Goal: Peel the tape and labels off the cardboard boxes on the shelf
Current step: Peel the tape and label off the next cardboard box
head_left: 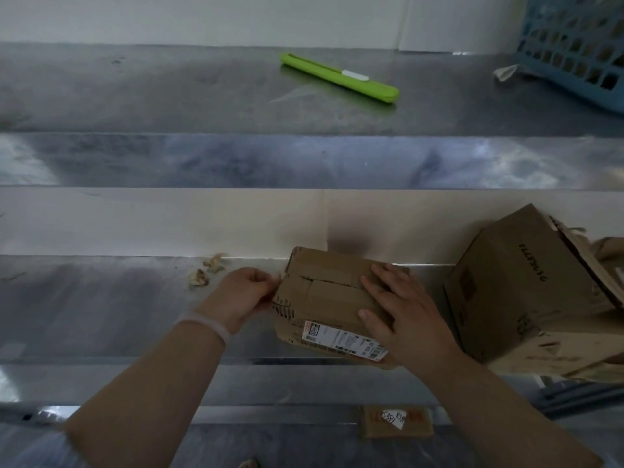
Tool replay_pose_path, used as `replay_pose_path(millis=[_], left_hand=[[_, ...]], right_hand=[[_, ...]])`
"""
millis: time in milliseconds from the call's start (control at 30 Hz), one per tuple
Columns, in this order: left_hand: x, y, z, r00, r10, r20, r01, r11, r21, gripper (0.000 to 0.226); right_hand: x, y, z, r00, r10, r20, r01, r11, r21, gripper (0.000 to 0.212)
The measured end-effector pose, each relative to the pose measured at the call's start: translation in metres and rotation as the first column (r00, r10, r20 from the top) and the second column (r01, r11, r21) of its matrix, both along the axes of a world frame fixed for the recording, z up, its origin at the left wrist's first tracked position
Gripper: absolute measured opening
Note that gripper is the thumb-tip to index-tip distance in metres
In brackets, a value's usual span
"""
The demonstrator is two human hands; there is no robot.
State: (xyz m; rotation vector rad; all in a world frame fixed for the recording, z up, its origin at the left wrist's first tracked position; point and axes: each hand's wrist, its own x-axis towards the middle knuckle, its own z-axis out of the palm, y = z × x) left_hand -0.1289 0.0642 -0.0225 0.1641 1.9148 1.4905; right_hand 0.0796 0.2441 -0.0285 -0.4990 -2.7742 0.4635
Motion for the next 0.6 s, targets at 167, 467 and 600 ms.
replay_pose_path(millis=[167, 467, 600], left_hand=[[0.003, 0.001, -0.003, 0.888, -0.095, -0.450, -0.050, 0.953, -0.299, 0.010], [0.010, -0.014, -0.013, 0.966, -0.049, -0.253, 0.023, 0.994, -0.105, 0.023], [-0.001, -0.015, -0.012, 0.845, -0.144, -0.516, -0.020, 0.954, -0.299, 0.019]], right_hand=[[0.000, -0.001, 0.002, 1.000, 0.000, -0.006, 0.000, 1.000, 0.003, 0.070], [0.000, -0.001, 0.004, 1.000, 0.008, 0.009, -0.008, 1.000, -0.020, 0.071], [0.002, 0.004, 0.003, 0.998, 0.064, 0.009, -0.063, 0.995, -0.078, 0.068]])
